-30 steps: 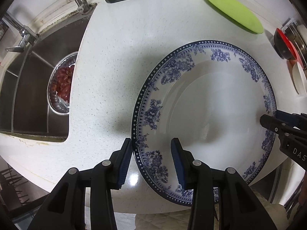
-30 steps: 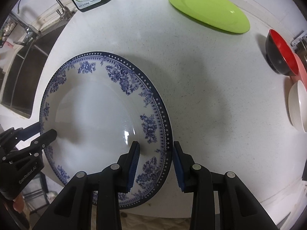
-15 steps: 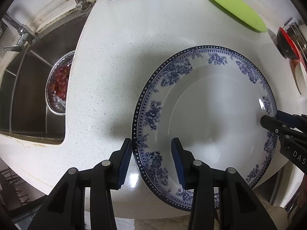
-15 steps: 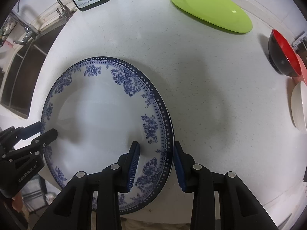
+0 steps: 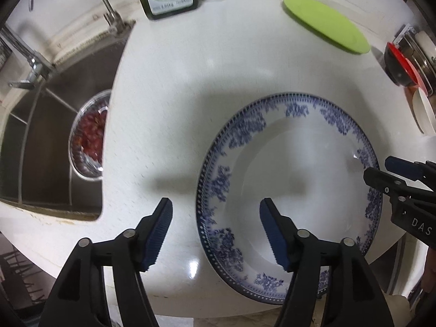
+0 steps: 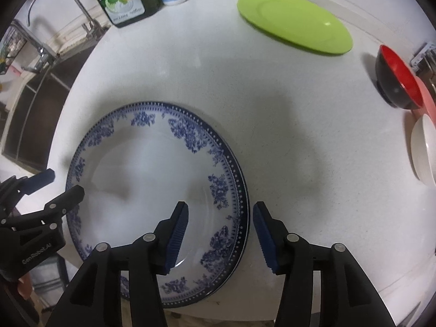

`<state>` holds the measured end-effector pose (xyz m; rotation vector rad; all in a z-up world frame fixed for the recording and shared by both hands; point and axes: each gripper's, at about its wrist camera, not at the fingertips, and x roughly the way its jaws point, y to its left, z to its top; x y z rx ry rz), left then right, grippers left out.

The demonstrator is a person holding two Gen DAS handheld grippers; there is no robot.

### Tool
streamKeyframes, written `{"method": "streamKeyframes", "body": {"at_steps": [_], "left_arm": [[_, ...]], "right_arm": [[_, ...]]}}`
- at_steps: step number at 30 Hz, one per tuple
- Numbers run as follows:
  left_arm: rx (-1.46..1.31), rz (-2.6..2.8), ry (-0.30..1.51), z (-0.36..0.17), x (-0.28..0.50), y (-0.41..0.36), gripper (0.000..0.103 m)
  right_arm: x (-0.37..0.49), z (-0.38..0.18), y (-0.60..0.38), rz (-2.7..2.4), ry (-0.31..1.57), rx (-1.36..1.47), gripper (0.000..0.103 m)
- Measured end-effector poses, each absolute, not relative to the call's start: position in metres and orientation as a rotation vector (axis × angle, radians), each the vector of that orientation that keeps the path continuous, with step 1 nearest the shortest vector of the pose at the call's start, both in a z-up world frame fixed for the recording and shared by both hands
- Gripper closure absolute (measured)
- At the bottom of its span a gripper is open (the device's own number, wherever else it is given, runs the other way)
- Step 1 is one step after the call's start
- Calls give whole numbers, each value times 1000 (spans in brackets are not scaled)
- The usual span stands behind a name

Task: Organize plates and bowls
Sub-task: 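Lower the smaller plate onto the large plate and open both tools, then move both tools toward the lime-green plate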

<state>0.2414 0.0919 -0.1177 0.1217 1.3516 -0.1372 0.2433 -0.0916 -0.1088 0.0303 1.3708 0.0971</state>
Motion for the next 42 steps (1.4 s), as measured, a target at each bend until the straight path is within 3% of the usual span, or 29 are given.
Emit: {"method": "streamKeyframes", "body": {"at_steps": [6, 26, 42], "left_arm": [[147, -136, 1252, -97, 248, 91, 21], [211, -193, 1061, -41, 328, 7, 21], [253, -196, 1045, -44, 445, -63, 21]], "right_arm": [[243, -89, -98, 43, 1241, 14, 45], [313, -32, -177, -32, 1007, 43, 45], [430, -46, -252, -44, 1045, 37, 45]]}}
